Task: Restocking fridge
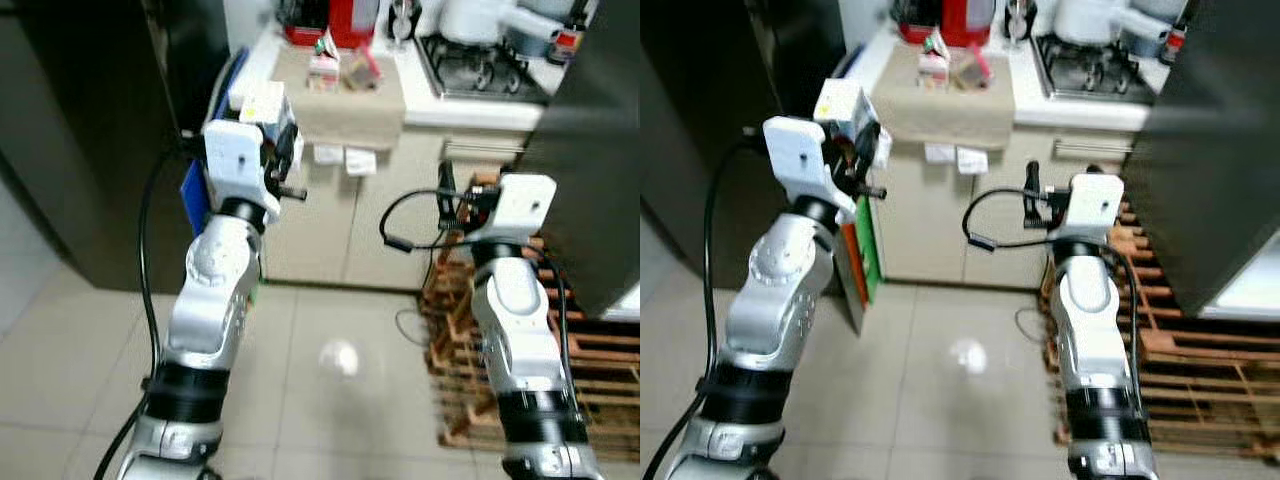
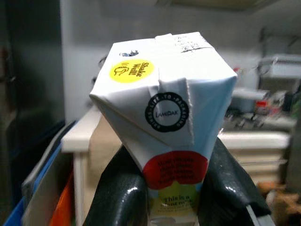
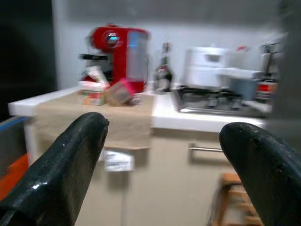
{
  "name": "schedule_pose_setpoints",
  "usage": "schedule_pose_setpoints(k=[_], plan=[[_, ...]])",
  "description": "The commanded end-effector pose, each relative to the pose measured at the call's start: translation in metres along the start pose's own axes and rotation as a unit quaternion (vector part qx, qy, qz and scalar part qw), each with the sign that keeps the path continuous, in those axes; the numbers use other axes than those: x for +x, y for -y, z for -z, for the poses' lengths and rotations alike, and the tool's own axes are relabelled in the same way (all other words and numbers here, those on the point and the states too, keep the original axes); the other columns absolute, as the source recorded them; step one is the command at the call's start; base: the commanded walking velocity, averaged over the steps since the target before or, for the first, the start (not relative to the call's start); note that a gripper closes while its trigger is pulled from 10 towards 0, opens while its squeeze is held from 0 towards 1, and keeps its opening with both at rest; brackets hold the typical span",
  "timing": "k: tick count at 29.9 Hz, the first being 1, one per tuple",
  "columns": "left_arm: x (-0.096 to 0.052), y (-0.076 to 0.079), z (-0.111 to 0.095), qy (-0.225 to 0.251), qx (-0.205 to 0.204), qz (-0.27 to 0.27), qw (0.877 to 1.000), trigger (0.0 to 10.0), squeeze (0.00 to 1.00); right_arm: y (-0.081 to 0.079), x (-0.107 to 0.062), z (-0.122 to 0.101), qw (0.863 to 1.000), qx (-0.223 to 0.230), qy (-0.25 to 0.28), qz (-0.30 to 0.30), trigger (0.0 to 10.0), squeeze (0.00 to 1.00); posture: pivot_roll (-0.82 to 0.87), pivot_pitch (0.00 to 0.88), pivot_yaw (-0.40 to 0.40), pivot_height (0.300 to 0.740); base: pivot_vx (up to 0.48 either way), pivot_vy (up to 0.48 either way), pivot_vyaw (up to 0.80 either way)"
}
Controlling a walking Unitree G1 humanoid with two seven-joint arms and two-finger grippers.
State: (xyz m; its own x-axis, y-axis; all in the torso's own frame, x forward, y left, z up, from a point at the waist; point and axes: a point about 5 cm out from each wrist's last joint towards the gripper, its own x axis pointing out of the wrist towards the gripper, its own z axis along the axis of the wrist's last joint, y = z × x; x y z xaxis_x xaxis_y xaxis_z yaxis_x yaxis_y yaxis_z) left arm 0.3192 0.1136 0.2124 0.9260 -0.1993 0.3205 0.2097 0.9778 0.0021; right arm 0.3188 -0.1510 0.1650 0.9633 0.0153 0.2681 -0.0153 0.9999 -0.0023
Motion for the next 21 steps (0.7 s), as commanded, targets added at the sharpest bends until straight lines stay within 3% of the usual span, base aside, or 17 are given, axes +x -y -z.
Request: schedule_pose_setpoints(k=[1,6,10,17,21], plan=[[0.002,0.006,-0.009,0.020,-0.006,0.014,1.000,10.0,0.00,0.007,0.001,-0.003,1.000,-0.001,0.007,0.008,10.0,0.00,-0.07,0.000,0.000,0.736,0.000,-0.480,0.00],[0.001,0.007,-0.010,0.025,-0.028,0.015,0.999,10.0,0.00,0.006,0.001,-0.001,1.000,-0.005,-0.003,0.000,10.0,0.00,-0.07,0.000,-0.002,0.736,0.000,-0.288,0.00],[-0.001,0.007,-0.006,0.019,-0.033,0.026,0.999,10.0,0.00,0.007,-0.001,-0.002,1.000,0.002,-0.002,-0.003,10.0,0.00,-0.08,0.000,-0.002,0.736,0.000,0.000,-0.74],[-0.004,0.009,-0.005,0.014,-0.038,0.038,0.998,10.0,0.00,0.013,-0.005,0.000,1.000,-0.002,-0.004,0.003,10.0,0.00,-0.08,0.000,-0.006,0.736,0.000,0.455,-0.73],[-0.003,0.013,-0.003,0.013,-0.034,0.042,0.998,10.0,0.00,0.016,-0.006,0.000,1.000,-0.007,-0.003,0.009,10.0,0.00,-0.08,0.000,-0.007,0.736,0.000,0.000,-0.74]])
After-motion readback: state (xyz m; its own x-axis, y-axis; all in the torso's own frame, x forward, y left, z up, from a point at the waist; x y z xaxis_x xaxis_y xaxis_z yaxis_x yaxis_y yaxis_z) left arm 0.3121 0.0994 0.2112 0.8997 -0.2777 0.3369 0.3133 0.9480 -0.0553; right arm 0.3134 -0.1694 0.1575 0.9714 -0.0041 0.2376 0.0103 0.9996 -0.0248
